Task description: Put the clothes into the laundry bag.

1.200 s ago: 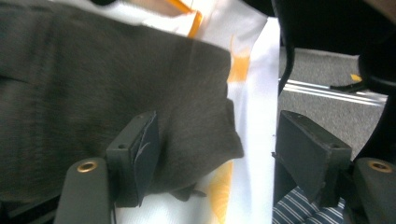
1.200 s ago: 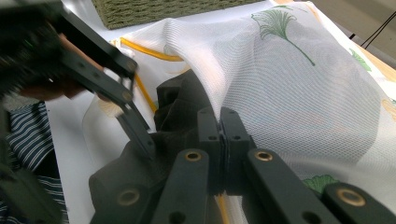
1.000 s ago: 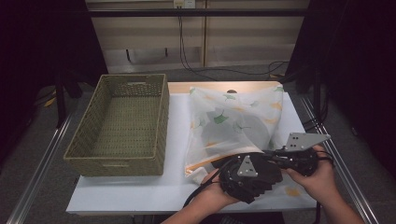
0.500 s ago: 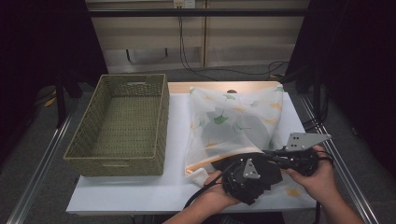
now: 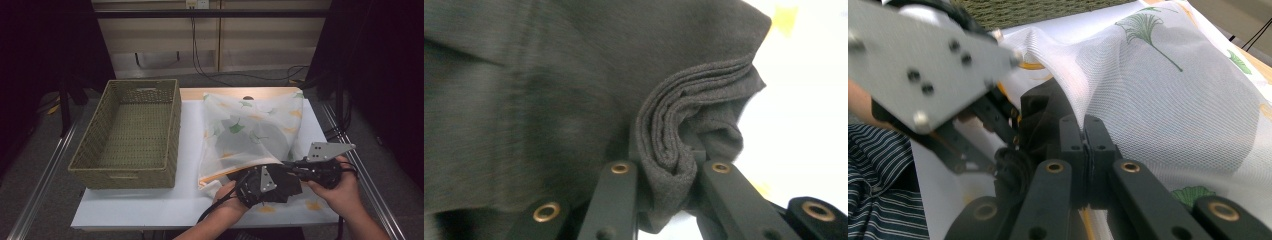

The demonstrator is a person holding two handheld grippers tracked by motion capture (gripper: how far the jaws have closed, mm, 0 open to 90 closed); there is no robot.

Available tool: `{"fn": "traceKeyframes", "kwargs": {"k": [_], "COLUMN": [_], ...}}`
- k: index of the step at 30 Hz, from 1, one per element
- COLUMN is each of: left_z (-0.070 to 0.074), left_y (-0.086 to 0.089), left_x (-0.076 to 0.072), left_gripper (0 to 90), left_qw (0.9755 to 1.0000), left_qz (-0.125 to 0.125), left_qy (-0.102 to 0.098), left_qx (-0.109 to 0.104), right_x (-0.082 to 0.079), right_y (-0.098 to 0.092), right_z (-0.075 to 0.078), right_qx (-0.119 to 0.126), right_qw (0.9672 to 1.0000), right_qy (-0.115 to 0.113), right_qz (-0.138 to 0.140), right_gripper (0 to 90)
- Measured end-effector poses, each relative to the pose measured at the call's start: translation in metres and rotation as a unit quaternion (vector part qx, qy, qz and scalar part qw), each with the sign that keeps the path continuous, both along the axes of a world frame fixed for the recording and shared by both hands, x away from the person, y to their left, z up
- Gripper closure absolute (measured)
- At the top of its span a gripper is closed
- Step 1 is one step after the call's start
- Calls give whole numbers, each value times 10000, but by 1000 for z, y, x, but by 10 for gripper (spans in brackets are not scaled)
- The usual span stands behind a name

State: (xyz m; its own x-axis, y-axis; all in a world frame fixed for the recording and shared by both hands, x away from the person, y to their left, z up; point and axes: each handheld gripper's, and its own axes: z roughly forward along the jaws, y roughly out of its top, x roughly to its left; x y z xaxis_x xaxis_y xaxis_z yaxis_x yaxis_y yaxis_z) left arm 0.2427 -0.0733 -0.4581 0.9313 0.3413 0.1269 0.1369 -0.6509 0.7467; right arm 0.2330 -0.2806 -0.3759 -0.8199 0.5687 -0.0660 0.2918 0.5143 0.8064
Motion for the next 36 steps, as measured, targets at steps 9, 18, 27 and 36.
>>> {"fn": "traceKeyframes", "kwargs": {"k": [9, 18, 27, 36], "left_z": [23, 24, 24, 20], "left_y": [19, 29, 29, 27], "left_x": [16, 34, 50, 60], "left_gripper": [835, 835, 834, 822], "left_qw": [9976, 9934, 9866, 9841], "left_qz": [501, 965, 1410, 1558], "left_qy": [-232, -283, -443, -320], "left_qx": [-427, -545, -686, -795], "right_x": [-1, -2, -3, -2], "right_y": [0, -2, -1, 1], "right_z": [0, -2, -1, -2], "right_qx": [22, 56, 67, 77], "right_qw": [10000, 10000, 10000, 9999], "right_qy": [6, 31, 55, 76], "right_qz": [7, -12, 36, 88], "right_gripper": [895, 895, 895, 895]}}
